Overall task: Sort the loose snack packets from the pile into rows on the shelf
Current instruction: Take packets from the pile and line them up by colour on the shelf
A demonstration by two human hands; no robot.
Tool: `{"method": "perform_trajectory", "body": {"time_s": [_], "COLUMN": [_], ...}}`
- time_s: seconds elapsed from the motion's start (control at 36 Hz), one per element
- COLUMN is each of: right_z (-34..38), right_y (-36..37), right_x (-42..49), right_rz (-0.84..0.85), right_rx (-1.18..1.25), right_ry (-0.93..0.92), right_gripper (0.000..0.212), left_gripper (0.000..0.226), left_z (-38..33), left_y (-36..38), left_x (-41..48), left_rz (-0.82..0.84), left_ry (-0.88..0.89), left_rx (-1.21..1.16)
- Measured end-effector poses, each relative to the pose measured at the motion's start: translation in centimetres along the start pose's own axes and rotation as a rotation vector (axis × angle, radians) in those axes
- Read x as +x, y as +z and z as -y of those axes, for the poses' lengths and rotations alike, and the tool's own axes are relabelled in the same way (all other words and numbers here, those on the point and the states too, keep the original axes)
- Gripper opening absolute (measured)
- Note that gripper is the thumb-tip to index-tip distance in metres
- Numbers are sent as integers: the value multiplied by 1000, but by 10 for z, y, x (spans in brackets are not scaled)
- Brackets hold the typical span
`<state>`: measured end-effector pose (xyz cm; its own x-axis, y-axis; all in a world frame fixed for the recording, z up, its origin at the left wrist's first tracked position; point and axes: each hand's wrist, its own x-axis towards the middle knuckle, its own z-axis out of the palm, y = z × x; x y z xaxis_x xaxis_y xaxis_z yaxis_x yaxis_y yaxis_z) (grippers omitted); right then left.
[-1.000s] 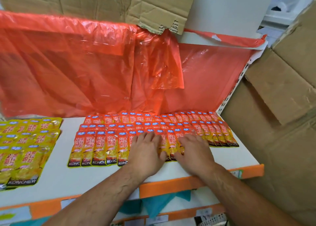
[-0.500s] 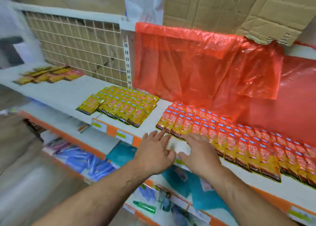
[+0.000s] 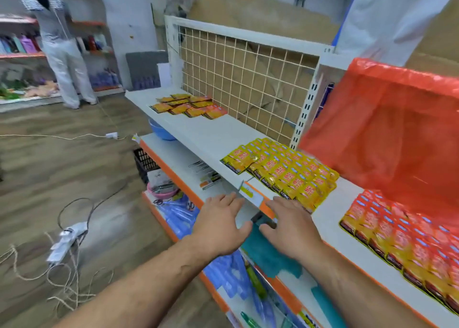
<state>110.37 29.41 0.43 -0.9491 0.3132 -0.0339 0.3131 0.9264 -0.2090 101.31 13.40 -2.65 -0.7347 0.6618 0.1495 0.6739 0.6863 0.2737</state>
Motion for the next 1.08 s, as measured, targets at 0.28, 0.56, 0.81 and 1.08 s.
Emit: {"method": "perform_trajectory", "body": {"time_s": [0.28,0.56,0.81,1.08], "right_z": [125,200,218,239], "right_y": [16,22,37,36], "right_x": [141,256,379,506], "right_rz": [8,29,66,95], "right_rx": [-1,7,28,63], "right_ry": [-68,-112,-154,-182], "right_gripper": [66,59,62,62], "left_gripper": [77,70,83,83], "left_z": [161,275,346,404], "left_y": [-44,-60,-49,-65], "left_x": [62,127,213,312], "left_rz": [-35,12,19,-1], "left_ry": [-59,-161,-219,-237], "left_rx": [-5,-46,-22,-11]}}
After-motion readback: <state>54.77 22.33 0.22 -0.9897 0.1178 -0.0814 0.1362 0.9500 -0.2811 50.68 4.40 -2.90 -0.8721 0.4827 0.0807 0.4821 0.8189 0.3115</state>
